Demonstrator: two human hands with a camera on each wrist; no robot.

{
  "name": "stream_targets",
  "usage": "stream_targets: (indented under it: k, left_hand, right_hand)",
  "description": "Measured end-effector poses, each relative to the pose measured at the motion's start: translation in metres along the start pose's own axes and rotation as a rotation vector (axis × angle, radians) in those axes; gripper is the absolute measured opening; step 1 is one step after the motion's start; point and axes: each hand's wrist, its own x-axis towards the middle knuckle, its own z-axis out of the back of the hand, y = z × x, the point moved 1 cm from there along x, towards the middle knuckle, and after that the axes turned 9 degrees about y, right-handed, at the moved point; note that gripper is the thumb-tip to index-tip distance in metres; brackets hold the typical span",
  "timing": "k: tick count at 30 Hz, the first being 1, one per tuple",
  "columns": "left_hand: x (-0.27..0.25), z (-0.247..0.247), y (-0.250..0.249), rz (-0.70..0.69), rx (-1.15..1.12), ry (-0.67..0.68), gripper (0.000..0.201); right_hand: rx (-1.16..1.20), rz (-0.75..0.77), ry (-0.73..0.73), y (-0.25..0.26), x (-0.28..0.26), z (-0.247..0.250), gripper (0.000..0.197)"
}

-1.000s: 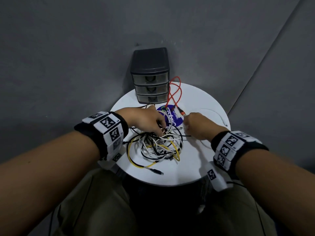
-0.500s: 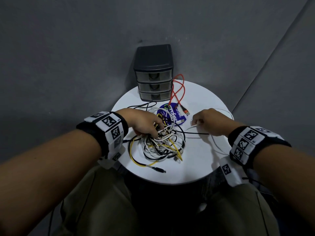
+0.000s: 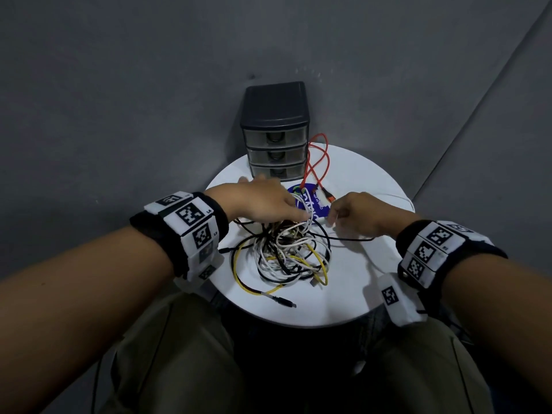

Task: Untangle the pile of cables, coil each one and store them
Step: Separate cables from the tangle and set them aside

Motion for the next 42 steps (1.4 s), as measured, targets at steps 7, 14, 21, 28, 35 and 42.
stream_targets:
  k: [7,14,21,28,35,42]
  left_hand:
    - [0.014,-0.011,-0.022,-0.155,-0.062,0.047,0.026]
    - [-0.009,0.013,-0.016,-0.185,-0.252,-0.166,0.02]
    - [-0.033,0.056,-0.001,-0.355,-0.891,-0.838,0.014]
    - [-0.022,0.033,0.005,-0.396,-1.098,-0.553,0.013]
    - [-0.02,0.016,-0.019,-0.459,-0.778,-0.215,0.033]
    - [-0.03,0.04,-0.017,-0.52,-1.01,-0.532,0.043]
  right_hand:
    - [0.069,0.162,-0.1,0.044,-0.022,0.025,0.022]
    - [0.264,0.279,0.063,0.056,-0.026,0.01,0.004]
    - [0.227,0.276,-0.001,0.057,-0.024,0.004,0.034]
    - [0.418,0.366,-0.377,0.082,-0.053,0.069,0.034]
    - [0.519,0.601,-0.893,0.114,-0.071,0.127,0.018]
    - [0.71,0.321,-0.516,0.083,-0.048,0.084,0.027]
